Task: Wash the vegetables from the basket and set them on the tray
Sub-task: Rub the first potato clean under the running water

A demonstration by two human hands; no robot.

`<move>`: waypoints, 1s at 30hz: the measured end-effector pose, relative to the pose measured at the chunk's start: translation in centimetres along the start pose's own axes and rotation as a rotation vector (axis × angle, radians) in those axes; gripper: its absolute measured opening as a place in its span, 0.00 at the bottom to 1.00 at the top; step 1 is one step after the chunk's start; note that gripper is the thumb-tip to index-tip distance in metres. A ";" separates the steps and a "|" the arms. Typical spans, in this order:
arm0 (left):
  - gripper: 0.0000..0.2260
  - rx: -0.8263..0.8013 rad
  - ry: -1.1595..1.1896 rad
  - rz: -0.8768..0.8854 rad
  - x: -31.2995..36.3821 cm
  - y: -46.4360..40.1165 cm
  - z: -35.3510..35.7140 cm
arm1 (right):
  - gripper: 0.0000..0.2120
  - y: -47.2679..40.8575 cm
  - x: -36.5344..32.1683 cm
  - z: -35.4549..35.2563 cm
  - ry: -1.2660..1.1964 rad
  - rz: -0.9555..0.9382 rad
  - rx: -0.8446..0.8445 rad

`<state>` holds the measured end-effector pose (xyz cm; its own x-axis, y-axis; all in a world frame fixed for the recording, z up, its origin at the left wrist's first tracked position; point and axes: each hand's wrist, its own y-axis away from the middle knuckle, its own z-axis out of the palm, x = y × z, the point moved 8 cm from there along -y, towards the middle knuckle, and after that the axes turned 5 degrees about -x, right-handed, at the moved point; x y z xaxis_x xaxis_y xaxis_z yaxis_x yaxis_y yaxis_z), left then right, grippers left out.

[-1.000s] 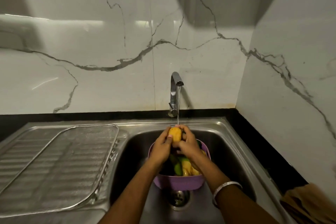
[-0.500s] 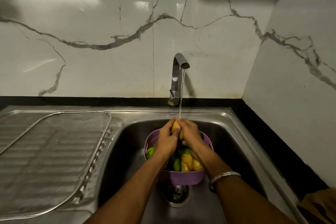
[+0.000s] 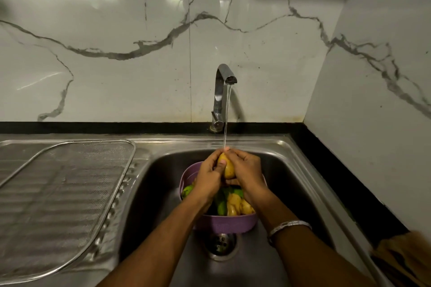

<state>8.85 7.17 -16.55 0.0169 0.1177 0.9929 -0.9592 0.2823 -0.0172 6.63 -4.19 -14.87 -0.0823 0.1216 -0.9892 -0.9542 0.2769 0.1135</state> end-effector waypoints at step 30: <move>0.20 -0.062 -0.109 0.117 0.9 0.1 -1.0 | 0.12 -1.3 1.0 0.0 0.066 0.038 0.035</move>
<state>9.04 8.24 -15.75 -0.1277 0.0499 0.9906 -0.9334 0.3316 -0.1370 7.82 -4.48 -16.03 -0.1384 0.0697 -0.9879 -0.9395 0.3064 0.1533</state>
